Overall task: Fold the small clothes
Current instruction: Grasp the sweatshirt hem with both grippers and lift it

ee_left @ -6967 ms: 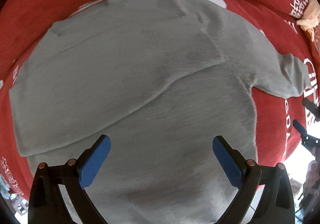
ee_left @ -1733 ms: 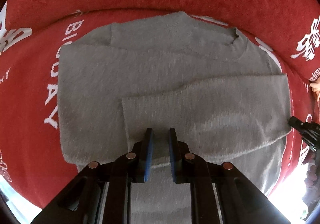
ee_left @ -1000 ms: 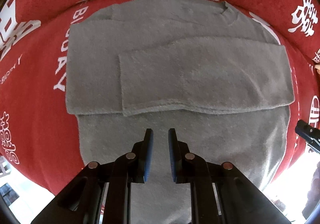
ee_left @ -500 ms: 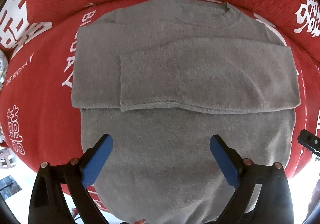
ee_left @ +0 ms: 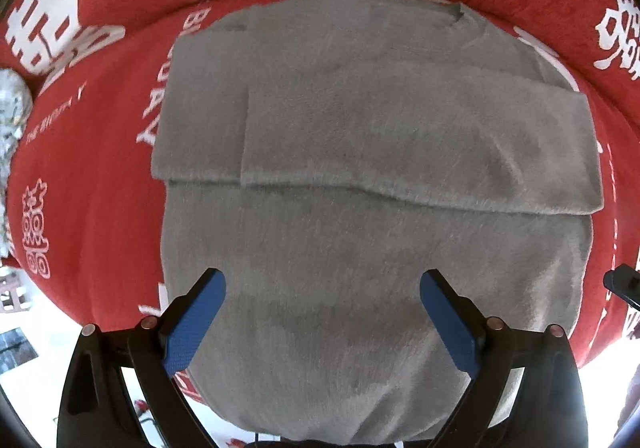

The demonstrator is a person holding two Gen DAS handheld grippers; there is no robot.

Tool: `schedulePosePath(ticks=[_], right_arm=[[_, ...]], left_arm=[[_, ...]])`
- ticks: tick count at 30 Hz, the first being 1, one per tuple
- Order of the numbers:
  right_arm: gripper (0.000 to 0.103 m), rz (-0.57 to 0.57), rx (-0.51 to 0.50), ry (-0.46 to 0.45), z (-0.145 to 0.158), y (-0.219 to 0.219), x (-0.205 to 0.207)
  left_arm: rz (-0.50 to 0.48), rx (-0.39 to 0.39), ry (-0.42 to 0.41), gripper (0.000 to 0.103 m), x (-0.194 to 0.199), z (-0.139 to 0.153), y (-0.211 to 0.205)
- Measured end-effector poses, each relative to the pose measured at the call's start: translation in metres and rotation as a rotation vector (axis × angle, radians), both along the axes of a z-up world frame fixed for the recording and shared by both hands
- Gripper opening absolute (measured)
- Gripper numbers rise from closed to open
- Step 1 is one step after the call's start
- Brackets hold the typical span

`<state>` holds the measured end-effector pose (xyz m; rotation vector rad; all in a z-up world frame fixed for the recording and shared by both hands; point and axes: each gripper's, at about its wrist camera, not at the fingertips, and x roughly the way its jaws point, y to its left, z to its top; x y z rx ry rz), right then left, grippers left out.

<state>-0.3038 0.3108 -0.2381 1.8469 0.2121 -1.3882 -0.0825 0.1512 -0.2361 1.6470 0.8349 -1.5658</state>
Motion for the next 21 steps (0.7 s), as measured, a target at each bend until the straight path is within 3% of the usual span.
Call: schedulePosePath(ticks=[6, 13, 21], right_arm=[[0.083, 0.0, 0.002, -0.036, -0.008, 0.015, 0.005], [0.083, -0.037, 0.036, -0.1, -0.033, 0.059, 0.023], [0.083, -0.073, 0.028, -0.154, -0.055, 0.113, 0.067]], left_arm=[[0.06, 0.089, 0.06, 0.098, 0.031, -0.001, 0.013], [0.052, 0.093, 0.057, 0.098, 0.091, -0.001, 0.033], [0.106, 0.173, 0.102, 0.098, 0.165, -0.016, 0.074]])
